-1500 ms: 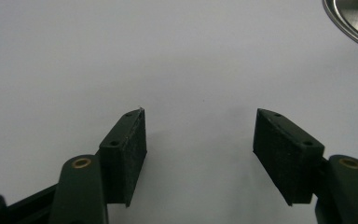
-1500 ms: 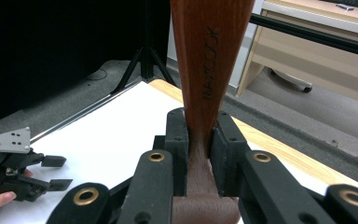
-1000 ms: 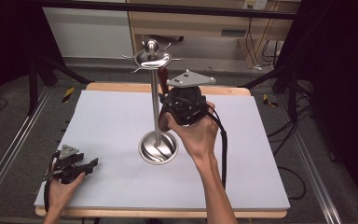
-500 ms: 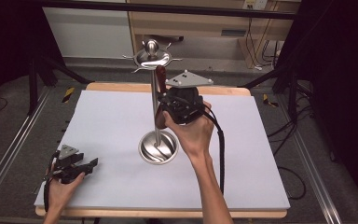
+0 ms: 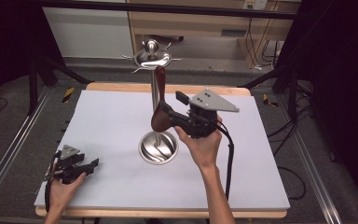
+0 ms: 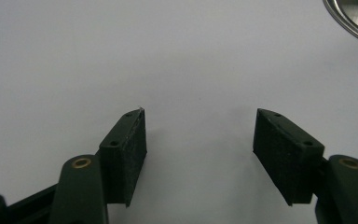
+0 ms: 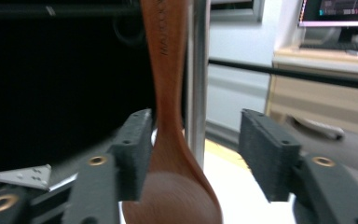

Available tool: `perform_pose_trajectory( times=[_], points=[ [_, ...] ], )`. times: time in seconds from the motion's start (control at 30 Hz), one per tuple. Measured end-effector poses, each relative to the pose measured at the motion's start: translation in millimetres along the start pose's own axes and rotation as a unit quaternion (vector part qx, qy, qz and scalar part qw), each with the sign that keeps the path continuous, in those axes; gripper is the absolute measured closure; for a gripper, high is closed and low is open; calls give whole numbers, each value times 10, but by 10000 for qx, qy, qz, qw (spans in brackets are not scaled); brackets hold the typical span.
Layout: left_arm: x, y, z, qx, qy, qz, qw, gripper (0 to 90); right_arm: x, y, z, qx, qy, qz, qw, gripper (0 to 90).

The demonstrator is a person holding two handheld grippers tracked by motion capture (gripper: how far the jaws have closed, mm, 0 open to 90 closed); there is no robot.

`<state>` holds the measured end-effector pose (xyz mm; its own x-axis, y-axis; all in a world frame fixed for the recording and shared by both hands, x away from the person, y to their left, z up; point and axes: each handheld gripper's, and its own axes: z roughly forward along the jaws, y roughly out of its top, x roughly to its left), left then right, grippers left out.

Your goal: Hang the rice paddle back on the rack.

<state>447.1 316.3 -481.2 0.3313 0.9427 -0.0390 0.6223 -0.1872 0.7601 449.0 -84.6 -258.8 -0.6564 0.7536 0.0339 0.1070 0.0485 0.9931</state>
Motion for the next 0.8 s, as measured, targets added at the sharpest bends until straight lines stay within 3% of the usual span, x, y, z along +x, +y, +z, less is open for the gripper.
perform_pose_trajectory(
  times=[0.1,0.17,0.3,0.4,0.57,0.7,0.8],
  points=[
    [-4,-1,1,1,0,7,10000,339,-102,-150,-142,-317,-32,214,9993,361],
    [-5,-1,2,-7,7,11,10000,338,-174,-260,-214,-399,-179,260,9987,330],
    [-13,-2,10,5,24,51,10000,336,-374,-603,-356,-398,-662,461,9959,273],
    [-23,-2,16,2,17,39,10000,334,-534,-853,-420,-227,-993,603,9930,242],
    [-32,-1,17,11,27,79,10000,331,-809,-1263,-484,322,-1509,726,9854,221],
    [-24,-4,11,-19,38,78,10000,330,-933,-1487,-542,591,-1584,826,9821,215],
    [-28,-6,16,-21,37,56,10000,330,-1023,-1701,-607,930,-1684,901,9772,213]
  ],
)
